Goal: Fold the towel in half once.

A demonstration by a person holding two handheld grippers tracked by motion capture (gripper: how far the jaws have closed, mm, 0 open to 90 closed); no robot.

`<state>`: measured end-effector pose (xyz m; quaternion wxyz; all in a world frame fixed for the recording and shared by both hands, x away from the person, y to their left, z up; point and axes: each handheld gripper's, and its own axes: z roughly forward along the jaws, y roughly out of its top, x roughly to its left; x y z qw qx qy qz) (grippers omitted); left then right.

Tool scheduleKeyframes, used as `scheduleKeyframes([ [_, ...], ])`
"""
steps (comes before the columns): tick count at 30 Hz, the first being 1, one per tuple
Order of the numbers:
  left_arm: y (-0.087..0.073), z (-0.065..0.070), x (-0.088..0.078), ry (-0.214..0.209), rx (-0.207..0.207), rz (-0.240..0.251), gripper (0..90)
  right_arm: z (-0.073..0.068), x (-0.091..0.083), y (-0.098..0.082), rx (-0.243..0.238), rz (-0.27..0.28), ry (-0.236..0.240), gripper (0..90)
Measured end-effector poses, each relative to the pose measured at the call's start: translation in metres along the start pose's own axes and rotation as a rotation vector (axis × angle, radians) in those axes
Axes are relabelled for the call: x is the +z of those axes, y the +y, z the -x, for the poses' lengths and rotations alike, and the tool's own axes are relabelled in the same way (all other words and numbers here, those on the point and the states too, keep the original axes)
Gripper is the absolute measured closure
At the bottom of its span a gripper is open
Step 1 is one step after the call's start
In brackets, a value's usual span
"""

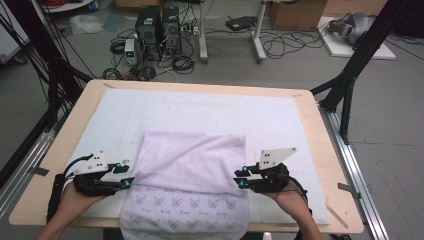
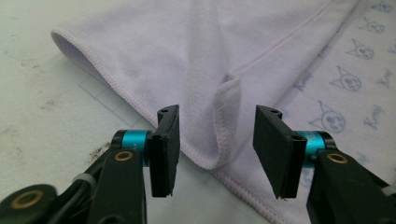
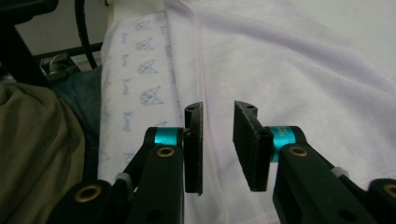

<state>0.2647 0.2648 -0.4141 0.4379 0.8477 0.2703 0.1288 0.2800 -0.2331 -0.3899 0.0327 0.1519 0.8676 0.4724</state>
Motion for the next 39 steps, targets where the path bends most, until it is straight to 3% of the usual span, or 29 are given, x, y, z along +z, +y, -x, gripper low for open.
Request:
scheduleKeyframes([
  [3,0.006,-0.009,0.01,-0.015,-0.01,-0.007,49.4,0.012,0.011,-0.002,-0.001,-0.048,-0.039,64.8],
  [5,0.01,-0.014,0.02,-0.051,-0.04,-0.012,45.7,0.018,0.02,-0.004,0.025,-0.083,-0.014,60.0],
  [8,0.013,-0.015,0.031,-0.101,-0.041,-0.017,46.4,0.02,0.031,-0.008,0.026,-0.11,0.03,55.9],
  [9,0.013,-0.015,0.034,-0.115,-0.031,-0.026,49.3,0.019,0.034,-0.009,0.036,-0.11,0.053,55.1],
  [12,0.011,-0.011,0.041,-0.159,0.01,-0.058,69.0,0.016,0.041,-0.016,0.042,-0.142,0.081,54.6],
  [14,0.009,-0.008,0.042,-0.169,0.028,-0.072,80.7,0.016,0.046,-0.021,0.054,-0.166,0.099,60.1],
  [16,0.007,-0.005,0.042,-0.166,0.032,-0.078,83.1,0.015,0.051,-0.025,0.056,-0.194,0.122,77.8],
  [20,0.009,-0.003,0.029,-0.151,0.035,-0.052,84.7,0.011,0.048,-0.021,0.023,-0.174,0.105,84.4],
  [24,0.011,0.002,0.007,-0.129,0.041,0.001,85.0,0.003,0.029,-0.011,0.008,-0.098,0.073,85.4],
  [28,0.008,0.016,-0.014,-0.12,0.055,0.025,85.3,-0.016,0.011,-0.002,-0.035,-0.043,0.072,85.8],
  [33,-0.006,0.049,-0.035,-0.162,0.089,0.015,84.7,-0.052,0.001,-0.006,-0.083,-0.048,0.119,85.2],
  [34,-0.009,0.055,-0.037,-0.17,0.102,0.0,83.5,-0.056,0.0,-0.007,-0.084,-0.05,0.134,84.0],
  [35,-0.01,0.058,-0.037,-0.165,0.106,-0.009,76.5,-0.06,-0.002,-0.01,-0.083,-0.045,0.162,78.1],
  [37,-0.012,0.058,-0.034,-0.144,0.095,-0.024,62.3,-0.059,-0.004,-0.012,-0.053,-0.034,0.156,71.3],
  [39,-0.01,0.05,-0.029,-0.123,0.084,-0.033,57.6,-0.048,-0.004,-0.013,-0.023,-0.018,0.128,66.9],
])
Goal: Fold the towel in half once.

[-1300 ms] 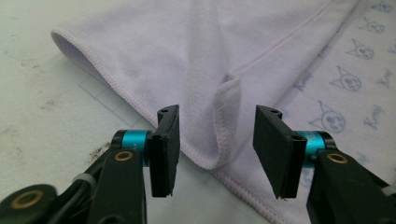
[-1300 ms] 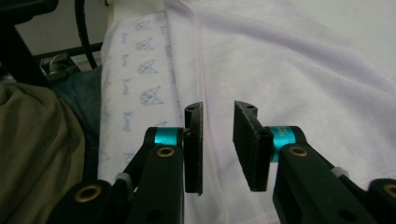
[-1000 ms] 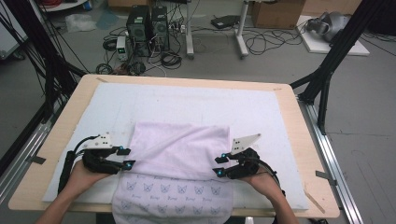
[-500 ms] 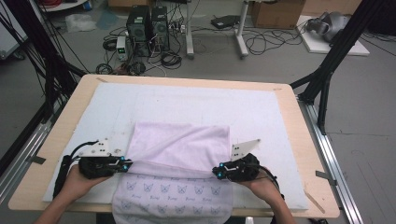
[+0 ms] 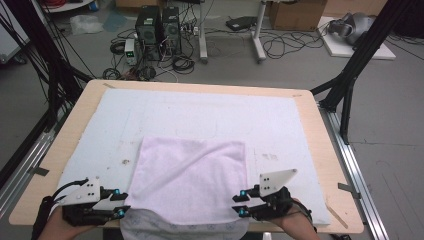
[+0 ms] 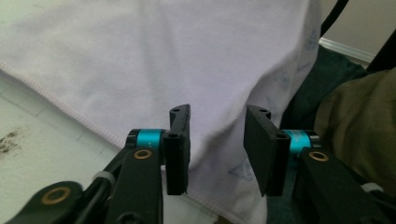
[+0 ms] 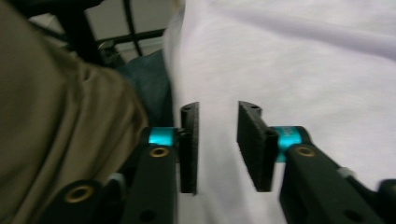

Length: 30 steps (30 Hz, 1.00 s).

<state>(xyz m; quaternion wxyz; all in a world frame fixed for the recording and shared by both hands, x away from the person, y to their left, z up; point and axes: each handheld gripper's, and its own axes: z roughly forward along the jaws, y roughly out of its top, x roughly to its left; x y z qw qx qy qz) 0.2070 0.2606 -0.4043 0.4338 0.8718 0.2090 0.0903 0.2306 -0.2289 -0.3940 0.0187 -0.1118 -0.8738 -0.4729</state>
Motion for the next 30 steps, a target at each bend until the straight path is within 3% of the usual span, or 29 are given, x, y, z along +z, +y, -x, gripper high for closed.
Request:
scheduleKeyframes([
  [5,0.01,-0.034,0.015,0.072,-0.044,0.019,54.5,0.04,0.002,0.007,0.042,-0.013,-0.115,61.7],
  [10,0.028,-0.071,0.033,0.131,-0.071,0.055,52.9,0.1,0.005,0.012,0.108,-0.039,-0.25,56.5],
  [14,0.047,-0.106,0.053,0.164,-0.123,0.053,52.6,0.134,0.008,0.018,0.144,-0.042,-0.299,52.1],
  [18,0.052,-0.137,0.07,0.197,-0.192,0.04,51.5,0.16,0.013,0.025,0.171,-0.045,-0.298,51.1],
  [20,0.05,-0.151,0.078,0.23,-0.216,0.033,51.2,0.171,0.015,0.025,0.2,-0.066,-0.304,49.5],
  [22,0.046,-0.159,0.085,0.235,-0.247,0.024,46.6,0.18,0.017,0.022,0.207,-0.091,-0.311,47.4],
  [25,0.04,-0.166,0.095,0.224,-0.28,-0.005,42.2,0.19,0.021,0.013,0.257,-0.09,-0.288,42.9],
  [28,0.034,-0.17,0.103,0.197,-0.309,-0.043,41.6,0.194,0.027,0.007,0.271,-0.114,-0.265,42.5],
  [29,0.034,-0.169,0.103,0.207,-0.299,-0.044,45.4,0.194,0.029,0.006,0.285,-0.13,-0.249,45.8],
  [30,0.035,-0.169,0.102,0.183,-0.285,-0.037,52.5,0.195,0.031,0.004,0.282,-0.138,-0.238,49.3],
])
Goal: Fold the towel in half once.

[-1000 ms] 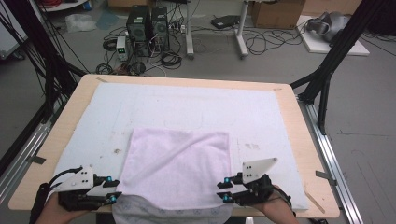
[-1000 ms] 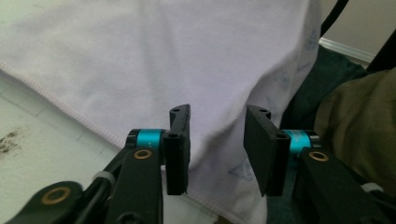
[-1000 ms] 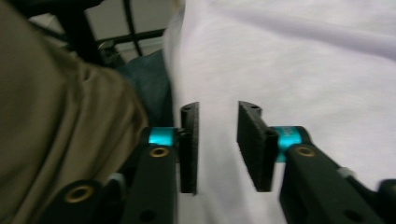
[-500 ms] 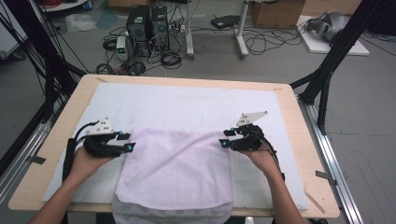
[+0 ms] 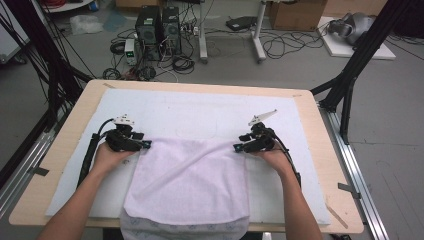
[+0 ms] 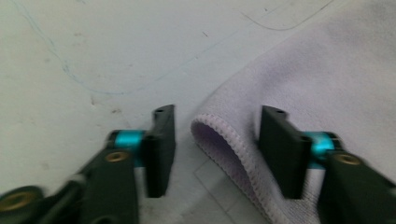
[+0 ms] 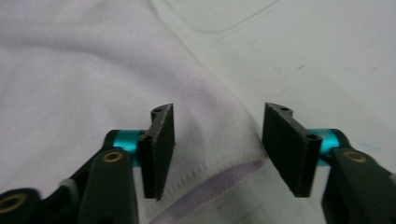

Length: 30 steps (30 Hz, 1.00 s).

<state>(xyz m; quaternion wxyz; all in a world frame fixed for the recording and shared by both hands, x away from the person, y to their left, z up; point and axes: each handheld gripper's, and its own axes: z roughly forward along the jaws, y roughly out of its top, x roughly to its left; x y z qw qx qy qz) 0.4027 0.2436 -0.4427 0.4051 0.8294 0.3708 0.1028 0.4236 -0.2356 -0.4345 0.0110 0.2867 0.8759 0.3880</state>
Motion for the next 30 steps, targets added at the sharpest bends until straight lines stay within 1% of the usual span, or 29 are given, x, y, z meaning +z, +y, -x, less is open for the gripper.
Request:
scheduleKeyframes([
  [1,0.0,0.0,-0.001,-0.003,-0.005,0.002,73.0,-0.001,0.002,-0.001,-0.004,-0.025,0.005,54.3],
  [2,0.001,0.0,-0.001,-0.002,-0.009,0.003,77.7,-0.002,0.003,0.0,-0.017,-0.03,-0.006,65.9],
  [3,0.001,0.001,-0.001,-0.004,-0.008,0.005,84.1,-0.002,0.002,0.001,-0.027,-0.038,0.01,79.1],
  [4,0.002,0.001,-0.002,0.013,0.0,0.004,85.3,-0.004,0.004,0.002,-0.044,-0.049,0.033,84.1],
  [5,0.003,0.002,-0.003,0.035,0.001,0.009,85.8,-0.007,0.005,0.003,-0.062,-0.07,0.016,85.3],
  [6,0.004,0.001,-0.004,0.048,-0.006,0.024,86.3,-0.008,0.006,0.005,-0.076,-0.072,0.004,86.0],
  [7,0.005,0.0,-0.006,0.063,-0.012,0.034,86.6,-0.008,0.005,0.007,-0.079,-0.065,-0.008,86.3],
  [8,0.007,-0.001,-0.007,0.075,-0.011,0.041,86.7,-0.007,0.003,0.009,-0.076,-0.062,-0.037,86.4],
  [9,0.011,-0.002,-0.009,0.088,-0.013,0.045,86.8,-0.005,0.001,0.011,-0.074,-0.065,-0.053,86.5],
  [10,0.015,-0.003,-0.011,0.099,-0.01,0.055,86.8,-0.004,-0.003,0.015,-0.075,-0.061,-0.084,86.6],
  [11,0.023,-0.005,-0.014,0.11,-0.003,0.052,86.8,-0.001,-0.009,0.02,-0.078,-0.05,-0.11,86.6],
  [12,0.031,-0.005,-0.016,0.124,0.014,0.053,86.9,0.002,-0.017,0.028,-0.081,-0.022,-0.136,86.7],
  [13,0.041,-0.006,-0.019,0.144,0.025,0.067,86.9,0.004,-0.023,0.036,-0.084,0.001,-0.159,86.7],
  [14,0.049,-0.007,-0.022,0.157,0.028,0.074,86.9,0.005,-0.03,0.044,-0.093,0.024,-0.182,86.7],
  [15,0.064,-0.009,-0.028,0.173,0.029,0.103,86.9,0.007,-0.036,0.051,-0.091,0.031,-0.195,86.7],
  [16,0.077,-0.01,-0.033,0.184,0.033,0.121,86.9,0.009,-0.044,0.063,-0.102,0.039,-0.226,86.7],
  [18,0.1,-0.011,-0.043,0.21,0.06,0.14,86.9,0.011,-0.059,0.083,-0.125,0.054,-0.26,86.7],
  [19,0.116,-0.013,-0.05,0.223,0.071,0.159,86.9,0.01,-0.066,0.091,-0.138,0.067,-0.281,86.7],
  [20,0.126,-0.013,-0.055,0.23,0.076,0.172,86.9,0.011,-0.077,0.103,-0.143,0.087,-0.296,86.7],
  [21,0.139,-0.015,-0.061,0.241,0.084,0.194,86.8,0.011,-0.084,0.111,-0.142,0.099,-0.295,86.8],
  [22,0.146,-0.015,-0.064,0.247,0.084,0.206,86.7,0.012,-0.094,0.122,-0.168,0.11,-0.317,86.6],
  [23,0.155,-0.017,-0.065,0.274,0.082,0.203,85.7,0.012,-0.099,0.127,-0.169,0.118,-0.322,86.0],
  [24,0.157,-0.018,-0.063,0.307,0.076,0.193,75.4,0.013,-0.103,0.134,-0.151,0.152,-0.32,76.4],
  [25,0.157,-0.02,-0.062,0.323,0.067,0.187,66.9,0.015,-0.102,0.136,-0.132,0.155,-0.327,65.6],
  [26,0.153,-0.023,-0.06,0.302,0.053,0.17,61.9,0.017,-0.1,0.136,-0.112,0.148,-0.331,62.3],
  [27,0.148,-0.024,-0.058,0.293,0.052,0.157,60.3,0.02,-0.094,0.133,-0.099,0.142,-0.295,60.4],
  [28,0.143,-0.024,-0.056,0.295,0.053,0.149,57.4,0.02,-0.089,0.128,-0.098,0.126,-0.286,59.2],
  [29,0.133,-0.025,-0.054,0.282,0.052,0.147,56.6,0.019,-0.084,0.124,-0.1,0.115,-0.28,59.0],
  [30,0.125,-0.025,-0.052,0.278,0.048,0.134,56.5,0.018,-0.077,0.115,-0.109,0.103,-0.272,57.7],
])
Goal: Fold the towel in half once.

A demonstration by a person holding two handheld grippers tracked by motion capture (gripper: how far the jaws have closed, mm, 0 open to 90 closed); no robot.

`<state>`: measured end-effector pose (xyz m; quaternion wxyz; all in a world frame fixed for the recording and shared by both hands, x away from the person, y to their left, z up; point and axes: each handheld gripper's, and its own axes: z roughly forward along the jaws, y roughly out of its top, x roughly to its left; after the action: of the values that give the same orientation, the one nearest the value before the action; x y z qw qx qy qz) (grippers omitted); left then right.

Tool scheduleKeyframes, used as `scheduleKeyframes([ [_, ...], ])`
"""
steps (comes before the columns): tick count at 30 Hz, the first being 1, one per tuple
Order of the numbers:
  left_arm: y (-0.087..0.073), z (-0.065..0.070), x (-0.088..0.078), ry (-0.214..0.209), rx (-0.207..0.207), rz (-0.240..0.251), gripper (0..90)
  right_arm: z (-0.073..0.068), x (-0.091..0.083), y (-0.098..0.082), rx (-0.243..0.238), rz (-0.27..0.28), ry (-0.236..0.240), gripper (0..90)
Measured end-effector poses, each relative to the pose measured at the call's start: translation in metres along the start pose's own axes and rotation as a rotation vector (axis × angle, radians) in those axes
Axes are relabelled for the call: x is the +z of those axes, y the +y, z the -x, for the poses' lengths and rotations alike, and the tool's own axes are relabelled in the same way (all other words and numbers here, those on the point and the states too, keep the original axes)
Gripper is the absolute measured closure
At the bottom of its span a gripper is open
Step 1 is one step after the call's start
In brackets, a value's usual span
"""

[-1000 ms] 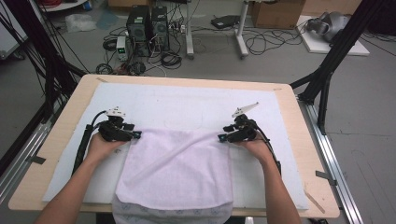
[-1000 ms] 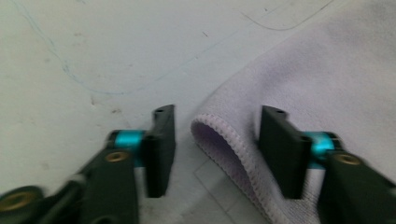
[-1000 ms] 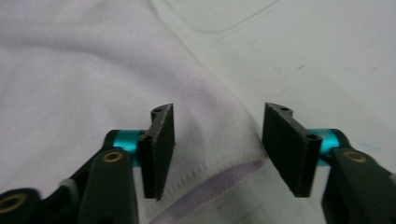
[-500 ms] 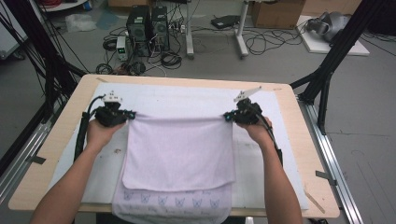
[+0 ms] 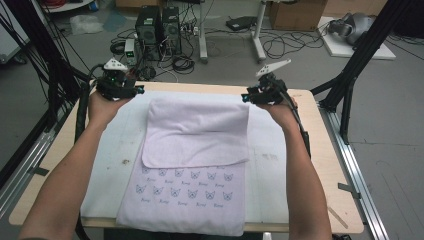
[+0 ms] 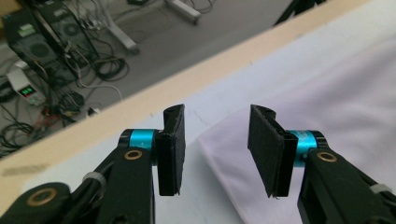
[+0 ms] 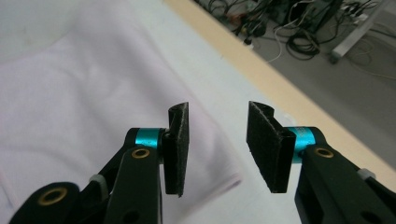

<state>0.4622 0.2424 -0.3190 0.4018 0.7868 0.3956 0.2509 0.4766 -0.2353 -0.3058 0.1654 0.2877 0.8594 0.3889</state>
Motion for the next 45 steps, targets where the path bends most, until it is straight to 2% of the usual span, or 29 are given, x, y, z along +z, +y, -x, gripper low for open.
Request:
scheduleKeyframes([
  [4,-0.032,0.002,-0.001,-0.031,-0.007,-0.029,55.0,-0.011,0.011,-0.029,0.017,-0.047,0.046,53.2],
  [6,-0.044,0.005,-0.005,-0.056,-0.02,-0.021,53.7,-0.015,0.01,-0.038,0.037,-0.036,0.071,50.9],
  [8,-0.055,0.011,-0.011,-0.074,-0.003,-0.016,53.2,-0.021,0.008,-0.047,0.068,-0.042,0.103,47.2],
  [10,-0.064,0.019,-0.016,-0.095,0.015,-0.008,52.2,-0.031,0.006,-0.054,0.045,-0.028,0.104,47.3],
  [17,-0.094,0.048,-0.032,-0.173,0.074,0.011,49.3,-0.068,-0.002,-0.082,0.022,-0.012,0.138,47.9],
  [23,-0.121,0.066,-0.037,-0.24,0.09,-0.002,48.7,-0.088,-0.005,-0.11,-0.006,-0.022,0.156,50.1],
  [26,-0.13,0.072,-0.035,-0.28,0.091,-0.006,48.4,-0.093,-0.002,-0.121,-0.018,-0.04,0.154,50.7],
  [28,-0.136,0.077,-0.03,-0.334,0.1,-0.022,49.2,-0.094,0.006,-0.126,-0.011,-0.089,0.186,50.5],
  [31,-0.14,0.083,-0.025,-0.397,0.113,-0.042,52.8,-0.098,0.015,-0.126,-0.03,-0.11,0.215,50.7],
  [35,-0.141,0.089,-0.021,-0.433,0.141,-0.058,53.5,-0.102,0.027,-0.128,-0.048,-0.162,0.238,54.6],
  [37,-0.142,0.091,-0.018,-0.445,0.155,-0.079,57.9,-0.102,0.031,-0.131,-0.049,-0.182,0.245,60.1],
  [39,-0.144,0.093,-0.015,-0.459,0.168,-0.107,64.1,-0.101,0.029,-0.135,-0.047,-0.138,0.232,72.7],
  [41,-0.146,0.096,-0.012,-0.468,0.186,-0.13,75.4,-0.1,0.029,-0.14,-0.03,-0.126,0.248,80.2],
  [42,-0.146,0.097,-0.011,-0.468,0.188,-0.124,78.2,-0.1,0.028,-0.14,-0.017,-0.118,0.257,85.4],
  [44,-0.145,0.098,-0.012,-0.456,0.204,-0.118,88.3,-0.099,0.026,-0.141,-0.015,-0.106,0.264,86.5],
  [45,-0.145,0.097,-0.012,-0.458,0.197,-0.118,88.7,-0.1,0.026,-0.141,-0.019,-0.105,0.267,86.7],
])
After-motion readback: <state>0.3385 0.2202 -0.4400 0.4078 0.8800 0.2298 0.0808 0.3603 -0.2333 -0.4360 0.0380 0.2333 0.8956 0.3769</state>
